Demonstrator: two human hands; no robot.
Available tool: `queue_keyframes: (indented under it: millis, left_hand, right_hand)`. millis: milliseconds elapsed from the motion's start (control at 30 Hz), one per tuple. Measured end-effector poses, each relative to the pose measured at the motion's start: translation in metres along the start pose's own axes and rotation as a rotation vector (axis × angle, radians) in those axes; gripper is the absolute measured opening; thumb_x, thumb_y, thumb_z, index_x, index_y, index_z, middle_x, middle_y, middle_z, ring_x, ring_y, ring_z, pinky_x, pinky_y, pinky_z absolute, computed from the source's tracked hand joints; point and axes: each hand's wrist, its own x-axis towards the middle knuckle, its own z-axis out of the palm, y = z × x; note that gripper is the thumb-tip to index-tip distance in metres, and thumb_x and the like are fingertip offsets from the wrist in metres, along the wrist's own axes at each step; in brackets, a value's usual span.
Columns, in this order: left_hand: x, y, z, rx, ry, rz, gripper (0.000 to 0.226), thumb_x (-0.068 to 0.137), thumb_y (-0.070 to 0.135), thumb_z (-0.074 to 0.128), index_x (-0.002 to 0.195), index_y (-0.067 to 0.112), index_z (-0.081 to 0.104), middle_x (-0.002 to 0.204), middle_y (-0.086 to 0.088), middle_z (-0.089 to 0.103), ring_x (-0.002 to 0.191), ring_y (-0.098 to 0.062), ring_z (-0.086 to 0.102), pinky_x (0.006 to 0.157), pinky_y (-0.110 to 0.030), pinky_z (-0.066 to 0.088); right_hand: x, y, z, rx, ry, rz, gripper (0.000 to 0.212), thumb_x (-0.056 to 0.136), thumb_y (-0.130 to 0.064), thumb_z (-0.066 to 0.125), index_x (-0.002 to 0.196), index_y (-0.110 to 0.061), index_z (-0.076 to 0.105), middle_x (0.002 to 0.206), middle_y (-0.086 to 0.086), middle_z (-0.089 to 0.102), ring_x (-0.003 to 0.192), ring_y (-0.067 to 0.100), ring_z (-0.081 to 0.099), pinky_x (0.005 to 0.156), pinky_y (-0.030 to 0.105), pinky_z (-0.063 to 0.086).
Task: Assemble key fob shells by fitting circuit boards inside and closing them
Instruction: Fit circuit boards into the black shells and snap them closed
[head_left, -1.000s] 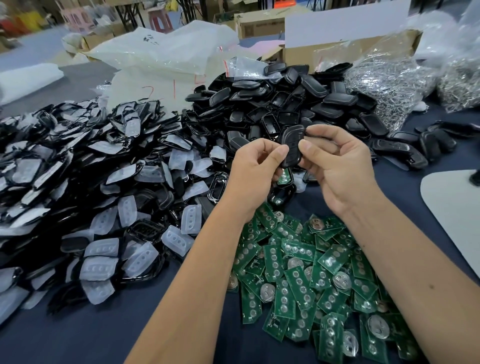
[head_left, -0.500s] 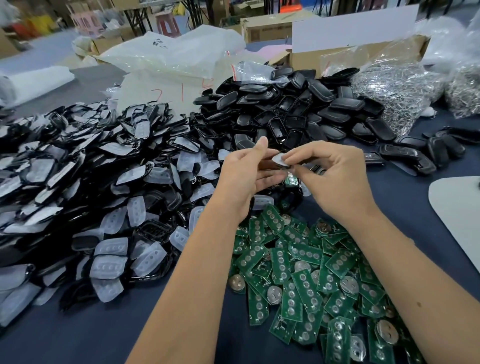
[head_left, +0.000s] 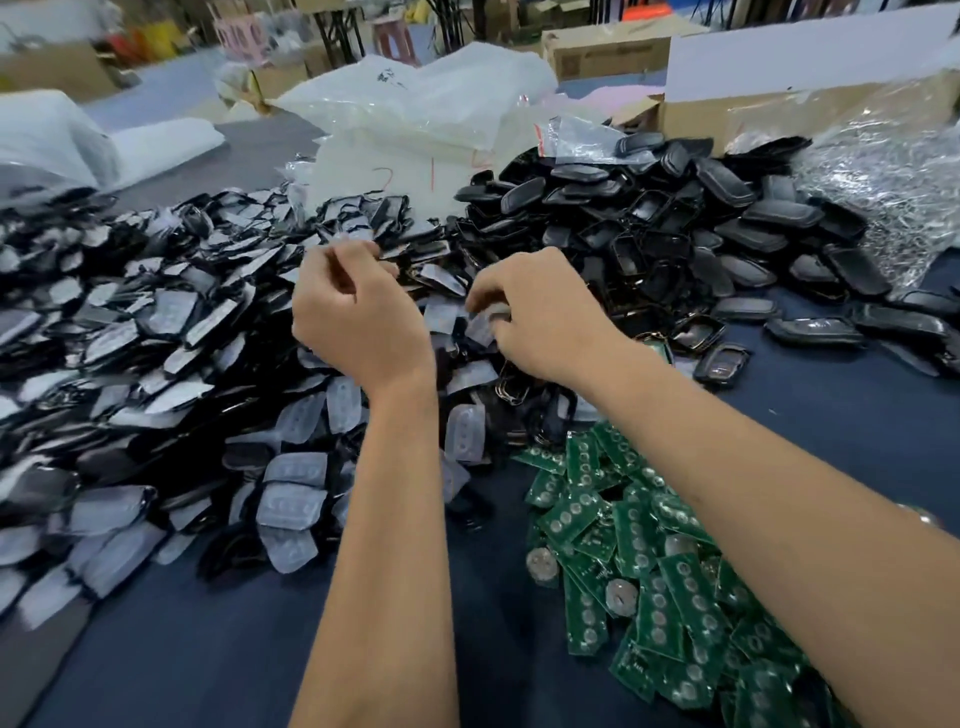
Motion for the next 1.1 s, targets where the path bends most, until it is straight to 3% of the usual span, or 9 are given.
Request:
queue_keyframes:
  millis: [100, 200, 267, 433, 533, 633, 733, 867, 1100]
  left_hand:
    - [0.019, -0.002, -0.011, -0.066, 0.178, -0.061, 0.032, 0.099, 0.013, 0.053, 0.07, 0.012, 0.066, 0.06, -0.004, 0.066, 0.059, -0.016, 0.063, 0.07, -0.028, 0.053]
    - [0.029, -0.002, -0.017, -0.116, 0.27, -0.107, 0.032, 0.098, 0.01, 0.053, 0.067, 0.011, 0.063, 0.056, -0.004, 0.062, 0.053, -0.014, 0.057, 0.069, -0.034, 0.052]
    - [0.03, -0.002, -0.017, -0.131, 0.271, -0.126, 0.031, 0.098, 0.009, 0.053, 0.069, 0.007, 0.064, 0.055, -0.004, 0.06, 0.052, -0.013, 0.055, 0.067, -0.034, 0.051]
    - [0.022, -0.004, -0.011, -0.086, 0.165, -0.108, 0.029, 0.098, 0.01, 0.054, 0.072, 0.005, 0.066, 0.053, 0.0, 0.06, 0.05, -0.009, 0.054, 0.06, -0.022, 0.046]
    - [0.014, -0.006, -0.006, -0.084, 0.017, -0.11, 0.029, 0.098, 0.012, 0.053, 0.072, 0.008, 0.066, 0.054, 0.001, 0.06, 0.055, -0.019, 0.056, 0.061, -0.036, 0.046]
    - [0.0, -0.004, 0.001, -0.045, -0.201, -0.088, 0.026, 0.098, 0.015, 0.055, 0.074, 0.015, 0.066, 0.061, 0.001, 0.064, 0.06, -0.02, 0.058, 0.062, -0.042, 0.048]
    - [-0.019, 0.0, 0.01, 0.052, -0.584, -0.082, 0.017, 0.097, 0.023, 0.062, 0.082, 0.019, 0.07, 0.074, 0.0, 0.072, 0.066, -0.016, 0.064, 0.066, -0.041, 0.055]
    - [-0.06, 0.0, 0.024, -0.065, -1.098, -0.3, 0.005, 0.097, 0.017, 0.071, 0.096, 0.015, 0.076, 0.08, -0.004, 0.075, 0.073, -0.014, 0.071, 0.066, -0.027, 0.059]
    - [-0.09, -0.004, 0.03, -0.228, -1.244, -0.527, 0.007, 0.092, 0.006, 0.076, 0.098, 0.009, 0.078, 0.084, -0.012, 0.078, 0.069, -0.018, 0.072, 0.068, -0.024, 0.059]
  right_hand:
    - [0.007, -0.025, 0.016, 0.072, 0.097, 0.068, 0.013, 0.093, -0.024, 0.071, 0.09, -0.014, 0.078, 0.085, 0.002, 0.074, 0.084, 0.022, 0.067, 0.079, 0.038, 0.056]
    - [0.011, -0.045, 0.034, 0.042, -0.002, 0.127, 0.048, 0.091, -0.06, 0.07, 0.092, -0.012, 0.074, 0.086, 0.005, 0.072, 0.085, 0.024, 0.067, 0.077, 0.039, 0.057]
    - [0.011, -0.05, 0.04, 0.021, -0.045, 0.146, 0.047, 0.089, -0.056, 0.074, 0.097, -0.01, 0.073, 0.095, 0.008, 0.072, 0.091, 0.026, 0.067, 0.08, 0.04, 0.057]
    - [0.012, -0.039, 0.036, 0.134, -0.036, 0.232, 0.011, 0.087, -0.015, 0.07, 0.091, -0.014, 0.08, 0.096, 0.005, 0.075, 0.091, 0.024, 0.07, 0.084, 0.033, 0.058]
    - [0.001, -0.024, 0.02, 0.373, 0.027, 0.336, 0.016, 0.086, -0.008, 0.07, 0.078, -0.015, 0.081, 0.07, 0.0, 0.073, 0.066, 0.013, 0.065, 0.067, 0.028, 0.053]
    - [-0.016, -0.005, -0.001, 0.742, 0.084, 0.436, 0.016, 0.09, -0.004, 0.072, 0.085, -0.017, 0.08, 0.074, 0.005, 0.077, 0.063, 0.01, 0.066, 0.06, 0.023, 0.054]
    - [-0.037, 0.024, -0.023, 0.909, 0.183, 0.486, 0.017, 0.094, -0.001, 0.07, 0.091, -0.014, 0.08, 0.076, 0.005, 0.075, 0.066, 0.01, 0.064, 0.062, 0.023, 0.054]
    - [-0.068, 0.061, -0.044, 0.972, 0.315, 0.529, 0.024, 0.097, -0.001, 0.067, 0.084, -0.016, 0.08, 0.071, -0.002, 0.073, 0.065, 0.008, 0.062, 0.062, 0.023, 0.054]
    - [-0.099, 0.082, -0.053, 1.192, 0.352, 0.553, 0.013, 0.098, -0.005, 0.066, 0.095, -0.009, 0.079, 0.094, 0.011, 0.079, 0.081, 0.02, 0.073, 0.073, 0.03, 0.06]
